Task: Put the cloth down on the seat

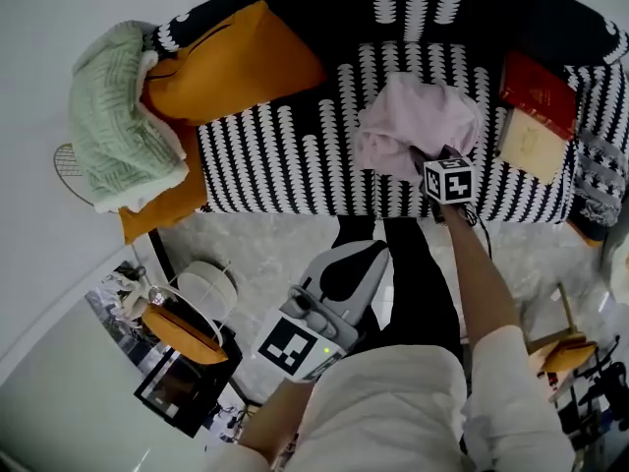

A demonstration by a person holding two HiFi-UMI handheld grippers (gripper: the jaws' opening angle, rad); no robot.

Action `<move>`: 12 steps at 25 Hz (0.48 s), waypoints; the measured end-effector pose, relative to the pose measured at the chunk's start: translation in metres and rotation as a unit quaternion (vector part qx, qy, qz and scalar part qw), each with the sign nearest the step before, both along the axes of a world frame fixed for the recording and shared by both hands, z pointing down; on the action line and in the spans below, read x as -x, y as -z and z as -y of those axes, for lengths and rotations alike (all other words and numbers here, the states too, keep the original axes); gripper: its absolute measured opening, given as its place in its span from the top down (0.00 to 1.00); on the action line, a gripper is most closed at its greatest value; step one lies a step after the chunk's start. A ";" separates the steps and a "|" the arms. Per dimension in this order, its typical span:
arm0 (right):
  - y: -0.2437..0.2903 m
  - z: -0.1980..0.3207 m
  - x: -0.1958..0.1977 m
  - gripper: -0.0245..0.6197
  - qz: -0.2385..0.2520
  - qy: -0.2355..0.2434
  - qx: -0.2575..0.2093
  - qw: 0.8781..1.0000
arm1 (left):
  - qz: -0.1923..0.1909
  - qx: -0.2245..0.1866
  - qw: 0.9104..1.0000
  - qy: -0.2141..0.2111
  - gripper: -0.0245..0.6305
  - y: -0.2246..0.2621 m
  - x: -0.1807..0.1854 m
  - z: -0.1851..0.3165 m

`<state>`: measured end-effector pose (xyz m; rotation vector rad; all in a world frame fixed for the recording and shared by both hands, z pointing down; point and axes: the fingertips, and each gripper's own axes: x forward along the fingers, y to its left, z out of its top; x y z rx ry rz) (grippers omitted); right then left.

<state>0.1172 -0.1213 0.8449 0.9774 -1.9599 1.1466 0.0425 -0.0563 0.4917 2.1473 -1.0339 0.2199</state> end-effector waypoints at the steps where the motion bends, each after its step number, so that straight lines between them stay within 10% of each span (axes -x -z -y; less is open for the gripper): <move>1: -0.003 -0.002 -0.002 0.70 -0.004 0.000 0.006 1.000 | 0.001 0.001 1.000 -0.002 0.94 -0.001 -0.001 -0.001; 12: -0.011 -0.019 -0.012 0.57 -0.030 0.023 0.030 0.999 | 0.009 0.002 1.000 -0.011 0.95 -0.001 -0.007 -0.003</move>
